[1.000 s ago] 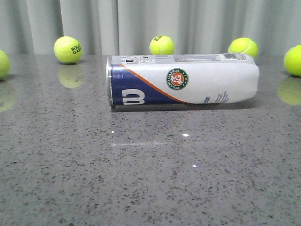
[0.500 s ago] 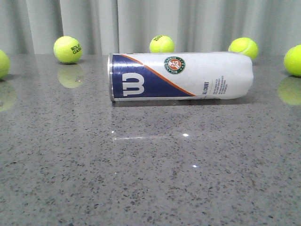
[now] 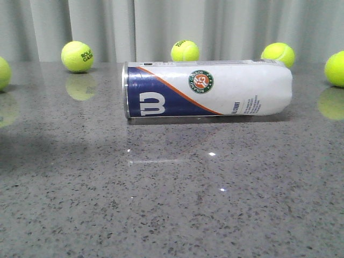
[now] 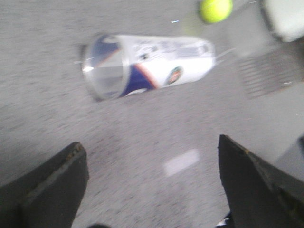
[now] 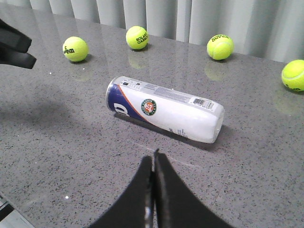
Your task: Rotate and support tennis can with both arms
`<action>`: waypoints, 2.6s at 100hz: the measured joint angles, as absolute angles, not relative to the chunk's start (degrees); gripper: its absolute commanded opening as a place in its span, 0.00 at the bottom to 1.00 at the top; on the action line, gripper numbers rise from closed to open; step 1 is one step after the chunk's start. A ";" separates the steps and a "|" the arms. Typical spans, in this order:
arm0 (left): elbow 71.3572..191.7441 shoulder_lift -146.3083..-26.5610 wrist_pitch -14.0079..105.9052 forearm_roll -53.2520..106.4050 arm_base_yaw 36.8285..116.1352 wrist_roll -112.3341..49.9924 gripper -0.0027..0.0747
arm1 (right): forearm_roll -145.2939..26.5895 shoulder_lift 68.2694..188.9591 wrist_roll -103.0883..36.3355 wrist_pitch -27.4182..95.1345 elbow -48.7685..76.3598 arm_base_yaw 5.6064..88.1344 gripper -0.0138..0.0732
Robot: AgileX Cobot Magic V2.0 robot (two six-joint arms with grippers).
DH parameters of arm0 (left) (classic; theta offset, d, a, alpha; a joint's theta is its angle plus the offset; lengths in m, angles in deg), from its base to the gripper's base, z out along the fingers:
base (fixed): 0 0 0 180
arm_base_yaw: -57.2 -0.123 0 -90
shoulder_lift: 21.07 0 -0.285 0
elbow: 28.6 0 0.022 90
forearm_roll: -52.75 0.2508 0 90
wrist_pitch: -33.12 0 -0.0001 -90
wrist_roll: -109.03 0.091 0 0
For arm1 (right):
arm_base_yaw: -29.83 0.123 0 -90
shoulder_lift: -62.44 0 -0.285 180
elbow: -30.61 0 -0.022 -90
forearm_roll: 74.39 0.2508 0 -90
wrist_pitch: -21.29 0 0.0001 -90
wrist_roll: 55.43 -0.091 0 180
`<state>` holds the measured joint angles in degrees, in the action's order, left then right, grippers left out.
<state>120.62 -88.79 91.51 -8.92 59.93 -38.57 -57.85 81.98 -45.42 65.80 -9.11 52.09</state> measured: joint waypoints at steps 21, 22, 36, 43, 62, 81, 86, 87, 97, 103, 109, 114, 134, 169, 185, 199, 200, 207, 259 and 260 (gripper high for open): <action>120.62 -96.60 92.64 -17.96 59.93 -32.35 0.72 | -57.85 81.98 -45.42 65.80 -9.11 52.09 0.09; 120.62 -96.87 92.64 -18.41 59.93 -32.19 0.72 | -57.85 81.98 -45.42 65.80 -9.11 52.09 0.09; 120.75 -101.77 92.86 -23.49 59.93 -28.51 0.71 | -57.85 81.98 -45.42 65.80 -9.11 52.09 0.09; 120.74 -103.99 92.86 -24.75 59.93 -27.11 0.70 | -57.85 81.98 -45.42 65.80 -9.11 52.09 0.09; 120.74 -109.40 92.75 -28.29 59.93 -24.40 0.70 | -57.85 81.98 -45.42 65.80 -9.11 52.09 0.09; 120.98 -113.20 92.63 -33.02 60.76 -22.06 0.70 | -57.85 81.98 -45.30 65.80 -9.11 52.09 0.09; 121.42 -114.08 92.38 -33.68 61.58 -21.79 0.70 | -57.85 81.98 -45.30 65.80 -9.11 52.09 0.09; 121.59 -114.36 92.25 -33.68 61.73 -21.79 0.70 | -57.85 81.98 -45.30 65.80 -9.11 52.09 0.09; 123.49 -116.26 91.42 -34.31 64.27 -21.57 0.70 | -57.85 81.98 -45.30 65.80 -9.11 52.09 0.09; 125.23 -117.75 90.66 -34.41 65.63 -21.50 0.70 | -57.85 81.98 -45.30 65.80 -9.11 52.09 0.09; 127.05 -119.30 90.32 -34.67 66.99 -21.33 0.70 | -57.85 81.98 -45.30 65.80 -9.11 52.09 0.09; 128.38 -120.67 90.09 -34.79 67.95 -21.35 0.70 | -57.85 81.98 -45.30 65.80 -9.11 52.09 0.09; 131.29 -125.81 89.84 -37.97 70.69 -21.31 0.68 | -57.85 81.98 -45.30 65.80 -9.11 52.09 0.09; 131.22 -129.69 95.38 -40.79 71.54 -21.31 0.17 | -57.85 81.98 -45.30 65.80 -9.11 52.09 0.09; 131.31 -129.69 97.36 -42.36 71.54 -21.31 0.01 | -57.85 81.98 -45.30 65.80 -9.11 52.09 0.09; 131.55 -129.69 98.72 -43.57 71.54 -21.11 0.01 | -57.85 81.98 -45.30 65.80 -9.11 52.09 0.09; 131.55 -129.69 98.72 -43.56 71.54 -21.08 0.01 | -57.85 81.98 -45.30 65.80 -9.11 52.09 0.09; 131.55 -129.69 99.58 -43.99 71.54 -19.37 0.01 | -57.85 81.98 -45.30 65.80 -9.11 52.09 0.09; 133.67 -114.53 88.91 -35.30 71.54 -14.45 0.01 | -57.85 81.98 -45.30 65.80 -9.11 52.09 0.09; 133.80 -114.18 88.41 -34.89 71.54 -14.56 0.01 | -57.85 81.98 -45.30 65.80 -9.11 52.09 0.09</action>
<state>133.80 -114.18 88.41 -34.89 71.54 -14.56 -57.85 81.98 -45.30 65.80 -9.11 52.09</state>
